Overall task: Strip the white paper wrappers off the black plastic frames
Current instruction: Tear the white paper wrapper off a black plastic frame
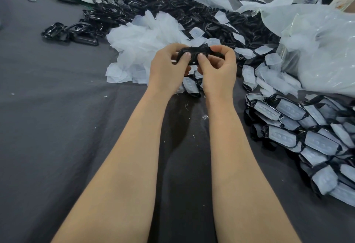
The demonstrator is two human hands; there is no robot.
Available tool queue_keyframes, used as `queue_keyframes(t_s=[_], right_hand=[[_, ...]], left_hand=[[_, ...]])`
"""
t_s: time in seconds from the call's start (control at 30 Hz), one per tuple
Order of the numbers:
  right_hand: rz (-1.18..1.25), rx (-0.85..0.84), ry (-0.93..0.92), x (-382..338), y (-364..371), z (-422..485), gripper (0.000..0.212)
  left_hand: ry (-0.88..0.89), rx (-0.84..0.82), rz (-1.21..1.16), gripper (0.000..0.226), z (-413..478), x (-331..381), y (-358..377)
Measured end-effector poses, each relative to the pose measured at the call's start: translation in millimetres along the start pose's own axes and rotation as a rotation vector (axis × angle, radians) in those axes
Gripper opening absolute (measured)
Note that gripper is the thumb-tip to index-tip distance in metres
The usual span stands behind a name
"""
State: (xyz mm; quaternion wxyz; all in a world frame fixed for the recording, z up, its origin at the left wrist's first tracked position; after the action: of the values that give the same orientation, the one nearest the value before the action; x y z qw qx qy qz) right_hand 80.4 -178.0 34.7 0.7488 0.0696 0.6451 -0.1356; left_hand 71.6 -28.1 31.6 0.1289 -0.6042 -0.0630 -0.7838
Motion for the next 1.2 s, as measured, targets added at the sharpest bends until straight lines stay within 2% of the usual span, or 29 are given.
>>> queue_keyframes(t_s=[0.13, 0.23, 0.33, 0.43, 0.5, 0.6, 0.67, 0.73, 0.8, 0.87, 0.93, 1.07, 1.2], right_hand=[[0.022, -0.019, 0.034, 2.3, 1.5, 2.3, 0.015], [-0.080, -0.002, -0.029, -3.8, 2.1, 0.4, 0.008], [-0.120, 0.033, -0.074, -8.1, 0.6, -1.1, 0.011], [-0.115, 0.041, -0.048, -5.5, -0.9, -1.0, 0.016], [-0.114, 0.031, -0.035, -4.1, -0.4, -0.7, 0.018], [-0.132, 0.016, -0.027, -4.7, 0.9, -0.3, 0.009], [-0.175, 0.012, -0.032, -7.6, -1.3, 1.1, 0.010], [-0.383, -0.003, -0.084, -14.4, -1.1, 0.8, 0.018], [-0.690, -0.108, -0.118, -12.5, 11.3, -1.8, 0.021], [-0.918, -0.260, -0.049, 3.8, 26.9, -8.7, 0.029], [-1.022, -0.317, 0.030, 15.1, 31.7, -13.3, 0.037], [-0.911, -0.240, 0.024, 7.0, 21.9, -9.0, 0.019], [-0.856, -0.177, -0.001, -0.3, 16.8, -9.8, 0.016]], left_hand=[[0.037, 0.005, 0.106, 0.015, -0.7, 5.4, -0.1], [0.043, 0.035, 0.183, 0.017, -0.9, 5.4, -2.7], [-0.030, 0.078, 0.117, 0.006, -2.5, -3.3, -8.0], [-0.080, 0.095, 0.040, 0.014, -4.0, -8.9, -11.0], [-0.072, 0.080, 0.044, 0.011, -4.3, -7.1, -10.8], [-0.071, 0.068, 0.035, 0.015, -4.0, -6.4, -10.2], [-0.077, 0.108, 0.000, 0.016, -2.9, -6.5, -15.1], [-0.101, 0.195, -0.090, 0.016, -2.9, -9.0, -25.7], [-0.120, 0.292, -0.175, 0.013, -4.0, -12.3, -36.6], [-0.118, 0.360, -0.212, 0.012, -5.8, -12.9, -43.6], [-0.114, 0.395, -0.239, 0.013, -7.3, -12.8, -46.0], [-0.108, 0.412, -0.258, 0.009, -8.0, -12.3, -46.3], [-0.105, 0.410, -0.242, 0.004, -8.1, -11.6, -45.0]])
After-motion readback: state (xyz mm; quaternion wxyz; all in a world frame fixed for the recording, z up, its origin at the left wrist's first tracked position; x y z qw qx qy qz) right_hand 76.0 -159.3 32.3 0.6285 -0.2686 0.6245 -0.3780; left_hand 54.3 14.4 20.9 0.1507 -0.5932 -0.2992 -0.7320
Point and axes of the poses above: each hand's wrist, its own z-axis towards the middle knuckle, its own y-axis out of the palm, x = y × z, the point moved 10 cm from there along z, towards the middle knuckle, and after that the axes turned 4 degrees about y, right-handed, at the moved point
